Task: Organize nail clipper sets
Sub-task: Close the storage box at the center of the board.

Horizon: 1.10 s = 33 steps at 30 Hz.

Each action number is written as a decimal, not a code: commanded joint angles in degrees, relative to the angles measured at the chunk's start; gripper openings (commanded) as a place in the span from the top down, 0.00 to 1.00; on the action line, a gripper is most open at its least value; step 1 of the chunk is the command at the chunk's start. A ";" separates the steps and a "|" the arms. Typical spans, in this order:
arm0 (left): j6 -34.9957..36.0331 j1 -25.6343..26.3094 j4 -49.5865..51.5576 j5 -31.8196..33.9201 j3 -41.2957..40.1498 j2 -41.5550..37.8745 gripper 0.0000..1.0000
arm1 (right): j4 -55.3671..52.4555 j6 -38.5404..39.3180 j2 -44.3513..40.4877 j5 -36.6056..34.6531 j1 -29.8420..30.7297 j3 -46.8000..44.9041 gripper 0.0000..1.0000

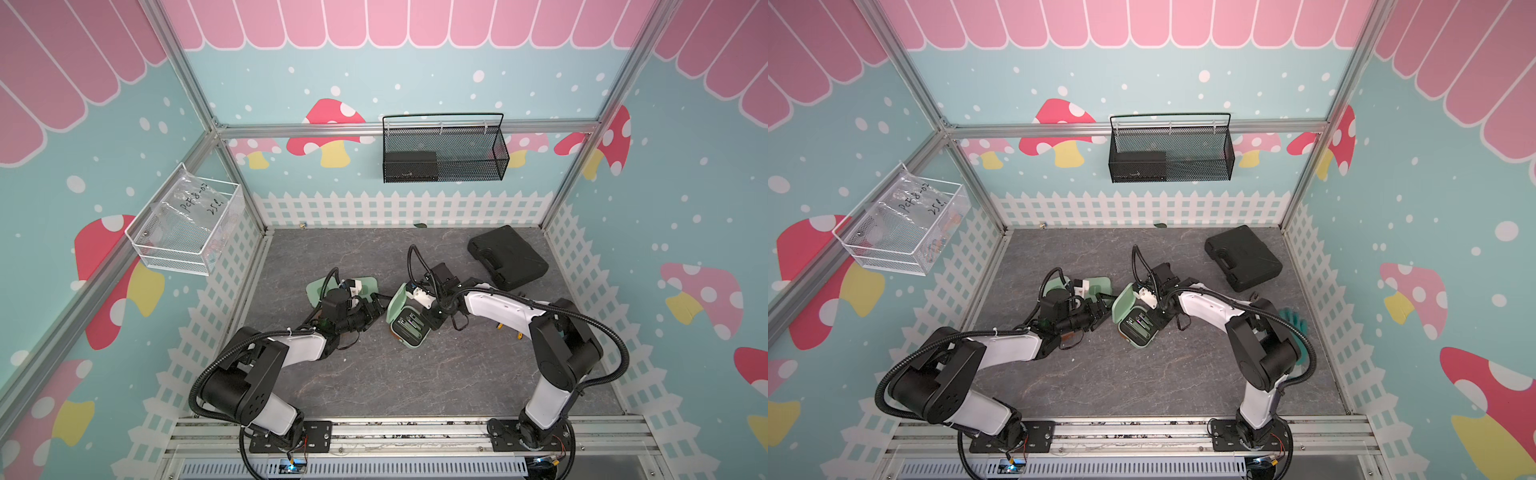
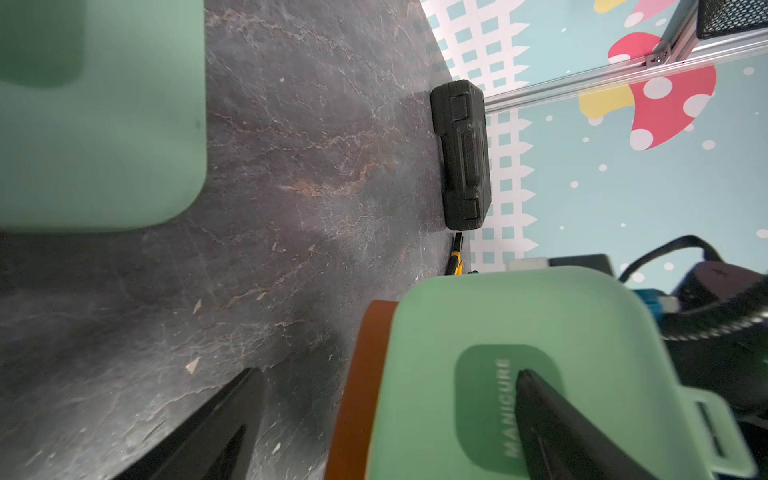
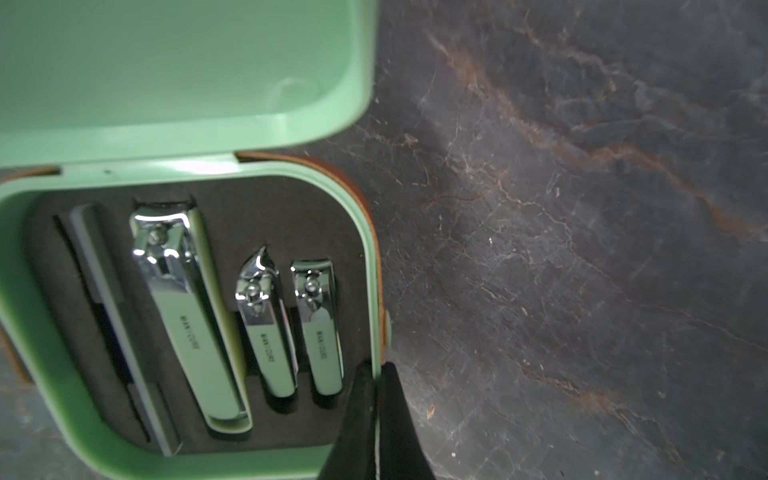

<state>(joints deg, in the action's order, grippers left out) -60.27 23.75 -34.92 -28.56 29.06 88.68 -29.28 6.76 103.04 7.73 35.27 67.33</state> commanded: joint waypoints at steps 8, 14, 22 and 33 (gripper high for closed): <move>-2.67 0.25 -8.88 -4.68 -1.18 6.26 0.08 | -0.69 1.20 3.22 -4.46 0.86 2.08 1.00; -3.80 0.33 -10.88 -6.11 -1.25 7.73 0.10 | -1.42 -2.01 0.89 -6.59 0.86 2.34 0.78; -0.50 2.04 -2.40 -7.38 0.79 6.35 0.11 | -4.13 -15.78 -9.68 -12.28 0.16 1.84 0.53; 14.50 10.23 34.86 9.34 12.17 3.07 0.11 | 4.94 -36.86 -25.30 2.86 -1.36 -13.24 0.35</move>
<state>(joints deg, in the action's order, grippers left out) -50.52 33.61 -11.33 -25.76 39.40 92.62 -27.79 -22.81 78.37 4.23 33.76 57.89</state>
